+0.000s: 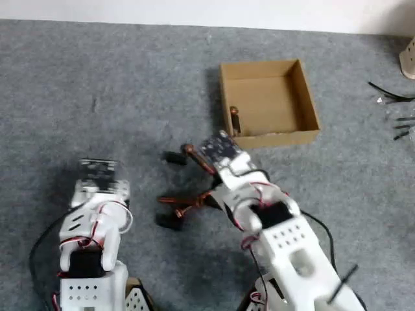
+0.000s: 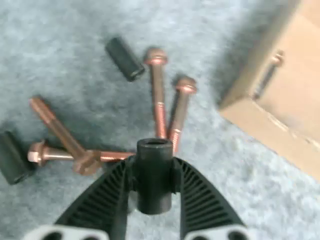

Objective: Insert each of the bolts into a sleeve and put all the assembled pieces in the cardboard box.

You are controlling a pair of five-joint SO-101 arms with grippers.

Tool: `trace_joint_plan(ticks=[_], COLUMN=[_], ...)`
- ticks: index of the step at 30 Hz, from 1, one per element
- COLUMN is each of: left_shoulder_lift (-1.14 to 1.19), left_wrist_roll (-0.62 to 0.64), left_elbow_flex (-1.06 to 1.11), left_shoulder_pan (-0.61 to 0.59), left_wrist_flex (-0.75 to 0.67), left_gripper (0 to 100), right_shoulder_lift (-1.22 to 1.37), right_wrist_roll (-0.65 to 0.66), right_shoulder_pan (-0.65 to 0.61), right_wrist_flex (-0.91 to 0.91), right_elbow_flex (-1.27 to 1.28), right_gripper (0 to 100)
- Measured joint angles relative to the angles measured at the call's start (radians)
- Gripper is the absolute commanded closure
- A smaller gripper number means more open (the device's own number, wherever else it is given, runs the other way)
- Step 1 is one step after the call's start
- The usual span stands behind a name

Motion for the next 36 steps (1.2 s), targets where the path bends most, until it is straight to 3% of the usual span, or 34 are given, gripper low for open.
trace_joint_plan(ticks=[9,11,15,23,32,36], left_shoulder_lift=[0.000,0.000,0.000,0.000,0.000,0.058], left_wrist_roll=[-0.377,-0.433,-0.508,-0.637,-0.678,-0.678], left_elbow_flex=[-0.009,-0.009,-0.009,-0.009,-0.018,-0.143], left_shoulder_pan=[0.354,0.397,0.420,0.448,0.477,0.549], left_wrist_flex=[0.160,0.181,0.184,0.186,0.187,0.265], left_gripper=[90,86,75,77,77,77], right_shoulder_lift=[-0.416,-0.496,-0.661,-0.902,-0.913,-0.913], right_wrist_roll=[-0.002,-0.002,-0.003,-0.035,-0.037,-0.037], right_shoulder_pan=[0.127,0.157,0.189,0.189,0.189,0.189], right_wrist_flex=[0.005,0.031,0.127,0.224,0.224,0.224], right_elbow_flex=[0.265,0.302,0.336,0.416,0.425,0.428], right_gripper=[99.4,99.4,99.4,99.4,99.4,99.4])
